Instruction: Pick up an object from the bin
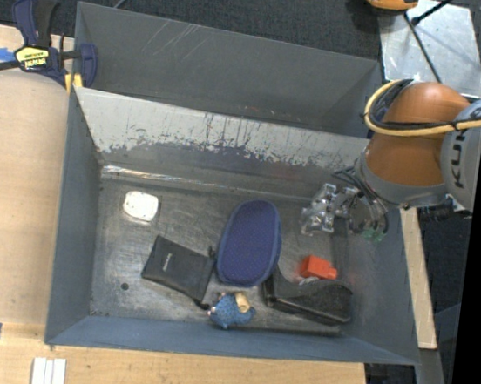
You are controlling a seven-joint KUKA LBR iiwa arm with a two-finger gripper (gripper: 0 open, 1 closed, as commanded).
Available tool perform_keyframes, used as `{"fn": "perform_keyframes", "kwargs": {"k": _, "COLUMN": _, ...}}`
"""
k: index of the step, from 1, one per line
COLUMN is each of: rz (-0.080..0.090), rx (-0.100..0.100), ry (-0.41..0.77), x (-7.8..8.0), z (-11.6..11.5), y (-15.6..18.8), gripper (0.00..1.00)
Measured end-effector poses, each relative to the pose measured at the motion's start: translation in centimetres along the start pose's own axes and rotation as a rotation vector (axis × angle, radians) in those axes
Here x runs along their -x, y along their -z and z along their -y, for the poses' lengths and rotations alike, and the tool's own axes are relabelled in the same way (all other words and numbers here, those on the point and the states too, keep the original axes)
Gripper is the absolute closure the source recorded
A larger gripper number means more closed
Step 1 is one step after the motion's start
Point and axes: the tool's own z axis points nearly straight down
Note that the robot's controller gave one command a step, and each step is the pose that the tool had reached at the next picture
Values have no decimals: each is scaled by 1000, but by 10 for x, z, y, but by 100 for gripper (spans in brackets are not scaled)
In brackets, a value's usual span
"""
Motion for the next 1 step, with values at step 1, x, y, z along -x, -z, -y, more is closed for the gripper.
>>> {"fn": "perform_keyframes", "kwargs": {"k": 1, "rz": 5, "rx": -1, "ry": 0, "x": 1, "z": 1, "y": 4, "gripper": 0}}
